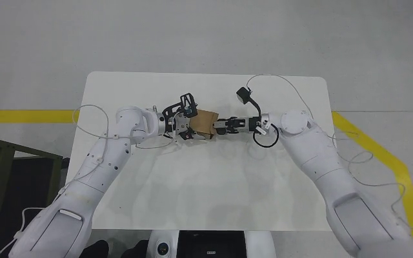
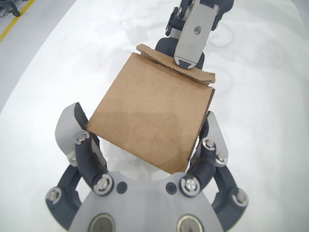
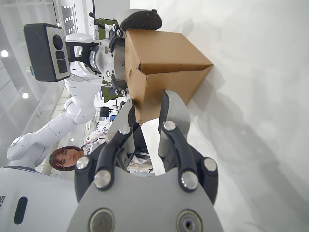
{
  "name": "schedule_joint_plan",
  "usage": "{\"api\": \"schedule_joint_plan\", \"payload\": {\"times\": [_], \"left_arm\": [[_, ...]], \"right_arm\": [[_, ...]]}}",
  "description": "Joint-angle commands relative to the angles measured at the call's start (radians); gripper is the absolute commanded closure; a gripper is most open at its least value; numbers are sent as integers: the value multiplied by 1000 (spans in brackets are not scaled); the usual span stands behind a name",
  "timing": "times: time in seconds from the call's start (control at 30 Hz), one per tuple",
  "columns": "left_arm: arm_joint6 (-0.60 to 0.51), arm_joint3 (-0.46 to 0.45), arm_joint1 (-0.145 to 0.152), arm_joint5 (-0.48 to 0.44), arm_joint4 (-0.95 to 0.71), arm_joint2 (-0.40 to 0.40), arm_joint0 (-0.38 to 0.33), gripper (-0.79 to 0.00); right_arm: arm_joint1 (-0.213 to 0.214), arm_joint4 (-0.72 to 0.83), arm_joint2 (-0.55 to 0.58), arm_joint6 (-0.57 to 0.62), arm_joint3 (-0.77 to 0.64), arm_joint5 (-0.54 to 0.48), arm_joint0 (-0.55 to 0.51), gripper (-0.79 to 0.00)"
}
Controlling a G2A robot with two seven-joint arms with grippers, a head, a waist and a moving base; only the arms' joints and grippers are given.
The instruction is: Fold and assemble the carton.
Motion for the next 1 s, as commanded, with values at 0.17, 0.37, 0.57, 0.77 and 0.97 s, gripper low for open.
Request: {"api": "schedule_joint_plan", "payload": {"times": [0.17, 0.37, 0.57, 0.77, 0.97], "left_arm": [[-3, 2, -1, -4, -4, 0, -1, -785], [-4, 3, -2, -3, -5, 1, -2, -785], [-8, 5, -3, -5, -7, 2, -4, -785], [-4, 6, -3, -5, -4, 2, -4, -785], [-3, 7, -3, -5, -3, 2, -4, -785]], "right_arm": [[4, -40, 8, -12, -7, 13, 6, -145], [9, -61, 20, -18, -23, 21, -1, -145], [13, -75, 30, -18, -37, 30, -6, -145], [8, -84, 22, -18, -50, 39, -8, -139], [1, -91, 14, -21, -55, 38, -1, -135]]}}
